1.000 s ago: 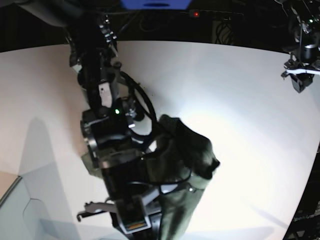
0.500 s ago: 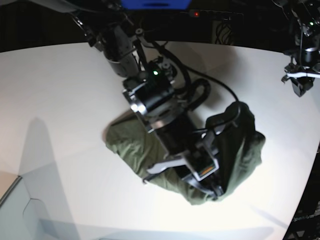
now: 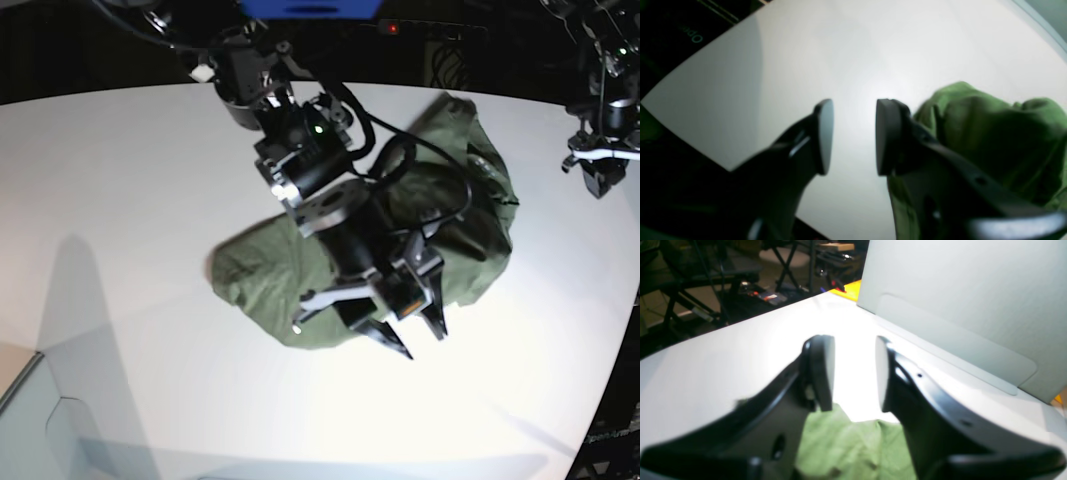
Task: Layout the t-shirt on the table in an organized manner, then fold the t-shirt properly
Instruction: 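Lift the grasped shirt edge with the right gripper and drag it outward, then grasp the shirt with the left gripper beside the right gripper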
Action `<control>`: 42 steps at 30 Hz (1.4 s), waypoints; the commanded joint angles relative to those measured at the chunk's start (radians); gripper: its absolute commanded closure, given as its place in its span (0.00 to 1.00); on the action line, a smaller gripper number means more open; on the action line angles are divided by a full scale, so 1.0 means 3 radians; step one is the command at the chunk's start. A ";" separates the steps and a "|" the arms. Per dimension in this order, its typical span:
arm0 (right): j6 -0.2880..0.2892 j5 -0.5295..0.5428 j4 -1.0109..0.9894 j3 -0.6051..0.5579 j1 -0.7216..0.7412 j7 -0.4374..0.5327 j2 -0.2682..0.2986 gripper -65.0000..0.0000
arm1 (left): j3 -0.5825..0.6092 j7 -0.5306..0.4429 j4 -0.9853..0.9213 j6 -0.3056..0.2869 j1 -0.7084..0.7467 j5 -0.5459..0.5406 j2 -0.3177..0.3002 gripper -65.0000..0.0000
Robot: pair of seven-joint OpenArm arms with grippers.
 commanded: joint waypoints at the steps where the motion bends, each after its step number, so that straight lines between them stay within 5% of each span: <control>1: -0.0009 -0.0014 0.0048 0.0011 0.0031 0.0107 -0.0036 0.63 | -0.0003 -0.0068 0.0041 -0.0006 0.0011 -0.0027 -0.0027 0.68; 11: -0.0009 -0.0019 0.0048 0.0082 -0.0066 0.0112 0.0051 0.62 | 0.0054 -0.0068 -0.0373 -0.0006 0.0001 -0.0027 0.0178 0.68; 24: -0.0009 -0.0019 0.0048 0.0082 -0.0117 0.0107 0.0056 0.62 | 0.0816 -0.0068 -0.0644 -0.0006 0.0062 0.0009 0.0173 0.68; 42: -0.0009 -0.0025 0.0048 0.0082 -0.0153 0.0107 0.0102 0.62 | 0.0964 -0.0078 -0.0843 0.0025 -0.0025 0.0009 0.0173 0.68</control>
